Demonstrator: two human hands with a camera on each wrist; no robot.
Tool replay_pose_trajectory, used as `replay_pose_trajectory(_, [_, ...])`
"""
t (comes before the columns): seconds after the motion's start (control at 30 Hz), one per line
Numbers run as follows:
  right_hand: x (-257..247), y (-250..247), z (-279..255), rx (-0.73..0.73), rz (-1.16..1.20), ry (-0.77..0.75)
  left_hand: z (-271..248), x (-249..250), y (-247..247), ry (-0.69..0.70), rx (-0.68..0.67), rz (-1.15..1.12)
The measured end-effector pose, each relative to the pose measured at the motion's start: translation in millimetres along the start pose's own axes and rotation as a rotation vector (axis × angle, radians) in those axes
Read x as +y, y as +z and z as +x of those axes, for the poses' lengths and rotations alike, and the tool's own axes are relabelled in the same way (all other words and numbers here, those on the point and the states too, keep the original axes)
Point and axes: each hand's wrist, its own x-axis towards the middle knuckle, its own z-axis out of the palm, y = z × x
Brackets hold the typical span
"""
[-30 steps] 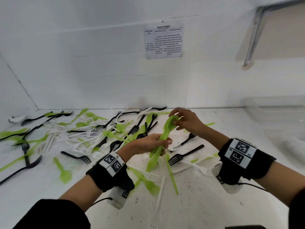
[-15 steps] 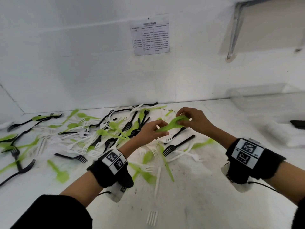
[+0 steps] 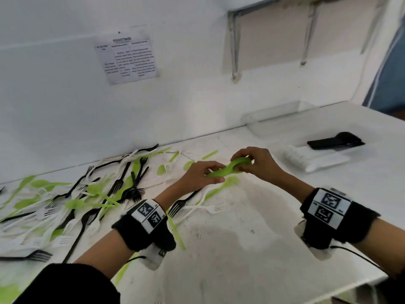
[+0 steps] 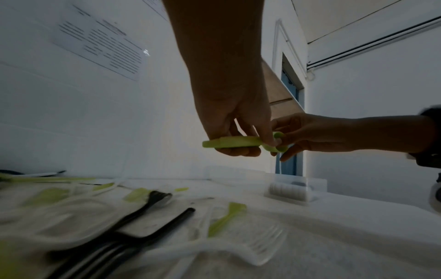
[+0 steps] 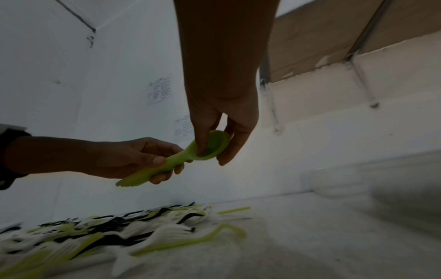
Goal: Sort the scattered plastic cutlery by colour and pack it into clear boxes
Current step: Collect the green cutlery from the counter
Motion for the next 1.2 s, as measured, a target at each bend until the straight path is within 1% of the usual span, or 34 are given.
replay_pose_trajectory(0.07, [12, -21, -5, 0.029, -0.001, 0.025, 17, 15, 13, 0.023, -0.032, -0.023])
replay_pose_trajectory(0.17, [34, -54, -14, 0.060, -0.004, 0.055, 45, 34, 36, 0.072, -0.039, -0.030])
replay_pose_trajectory(0.3, [70, -100, -28, 0.084, -0.015, 0.091, 83, 63, 73, 0.136, -0.029, 0.016])
replay_pose_trajectory(0.43, [105, -143, -42, 0.103, -0.039, 0.116, 123, 89, 116, 0.164, -0.042, 0.056])
replay_pose_trajectory(0.63, [152, -201, -54, 0.123, -0.078, 0.148, 174, 116, 172, 0.261, 0.008, 0.041])
replay_pose_trajectory(0.77, [177, -229, -55, 0.135, -0.071, 0.154, 201, 131, 201, 0.267, 0.031, 0.044])
replay_pose_trajectory(0.9, [202, -248, -51, 0.128, -0.073, 0.187, 221, 143, 222, 0.223, 0.045, 0.063])
replay_pose_trajectory(1.07, [233, -259, -44, 0.131, -0.033, 0.202, 247, 147, 235, 0.196, 0.019, 0.086])
replay_pose_trajectory(1.2, [254, -267, -28, 0.097, -0.044, 0.162, 268, 143, 237, 0.163, -0.003, 0.107])
